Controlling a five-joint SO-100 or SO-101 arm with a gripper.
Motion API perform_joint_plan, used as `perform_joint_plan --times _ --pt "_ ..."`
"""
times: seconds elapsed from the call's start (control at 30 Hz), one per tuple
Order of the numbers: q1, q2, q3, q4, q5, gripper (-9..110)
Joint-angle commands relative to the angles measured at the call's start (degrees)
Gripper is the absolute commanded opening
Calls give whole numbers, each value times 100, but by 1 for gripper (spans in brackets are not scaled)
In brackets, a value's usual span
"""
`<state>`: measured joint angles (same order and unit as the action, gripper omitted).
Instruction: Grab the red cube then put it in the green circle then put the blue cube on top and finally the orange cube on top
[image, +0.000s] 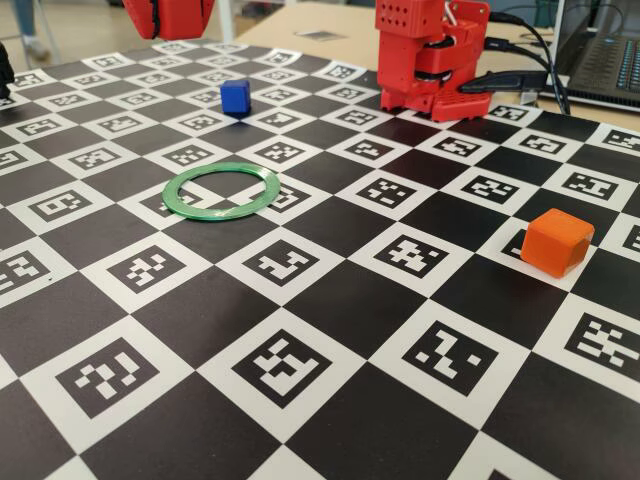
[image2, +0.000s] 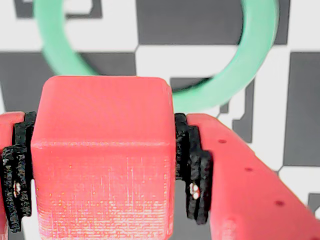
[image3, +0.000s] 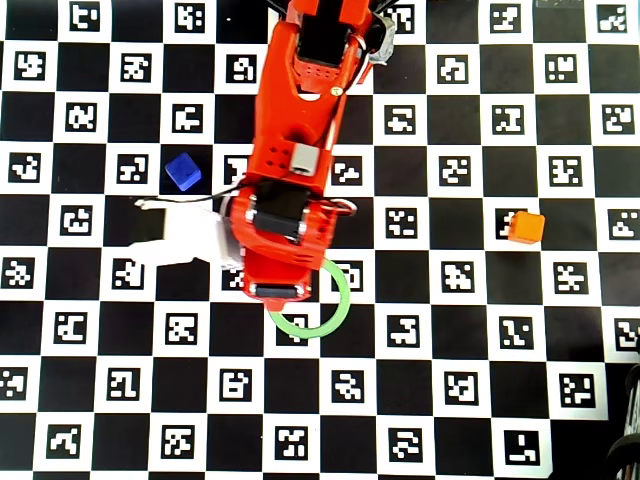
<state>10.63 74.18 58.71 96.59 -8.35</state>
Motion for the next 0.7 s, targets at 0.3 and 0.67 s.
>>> perform_joint_plan --times 0.3,0.67 --pt "-246 53 826 -1072 457 4" --pt "-255 -44 2153 -2382 562 4"
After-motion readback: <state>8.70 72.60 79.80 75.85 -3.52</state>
